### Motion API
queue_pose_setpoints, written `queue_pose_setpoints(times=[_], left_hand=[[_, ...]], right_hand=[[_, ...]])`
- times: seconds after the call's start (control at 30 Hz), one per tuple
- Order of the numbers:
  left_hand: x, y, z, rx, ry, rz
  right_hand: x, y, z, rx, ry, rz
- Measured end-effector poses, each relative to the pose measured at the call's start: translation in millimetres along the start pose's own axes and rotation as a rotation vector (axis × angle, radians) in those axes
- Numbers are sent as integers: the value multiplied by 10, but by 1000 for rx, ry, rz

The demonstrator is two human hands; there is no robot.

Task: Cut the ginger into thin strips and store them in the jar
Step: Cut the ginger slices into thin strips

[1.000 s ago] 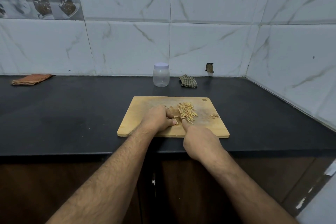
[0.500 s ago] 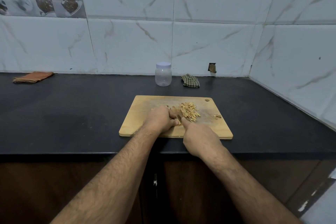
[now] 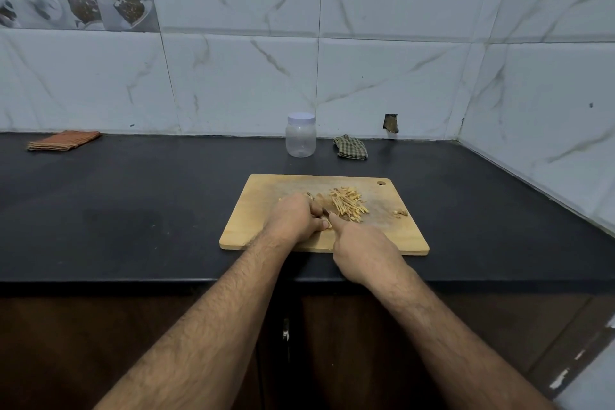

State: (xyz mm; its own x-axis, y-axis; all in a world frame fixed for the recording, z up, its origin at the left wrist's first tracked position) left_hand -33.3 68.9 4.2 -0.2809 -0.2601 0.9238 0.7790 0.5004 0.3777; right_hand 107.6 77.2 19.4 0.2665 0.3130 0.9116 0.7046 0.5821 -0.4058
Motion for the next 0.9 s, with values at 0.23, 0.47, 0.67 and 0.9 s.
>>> queue_pose_setpoints(times=[0.23,0.47,0.67,0.9], left_hand=[[-2,-2,27,21,-6,4],[31,34,-12,10,5,22],[29,39,-45,26,3,-6],[45,25,-90,23,58,-21]], right_hand=[[-5,-28,-13,-5,-23,-77],[-114,188,-335,-38,-51,-58],[-44,158,-273,-40,-13,-49],[58,55,-134,3,23,-4]])
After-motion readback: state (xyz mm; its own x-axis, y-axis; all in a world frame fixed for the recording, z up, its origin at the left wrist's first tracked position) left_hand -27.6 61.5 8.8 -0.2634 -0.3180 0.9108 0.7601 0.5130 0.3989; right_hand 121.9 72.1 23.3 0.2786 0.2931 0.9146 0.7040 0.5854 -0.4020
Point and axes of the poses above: each hand's wrist, its own z-axis towards the middle knuckle, its own x-axis out of the back of the hand, y = z × x, the point moved 6 cm from there along z, towards the middle knuckle, and after that the axes turned 8 degrees about z, right-handed, at the moved point
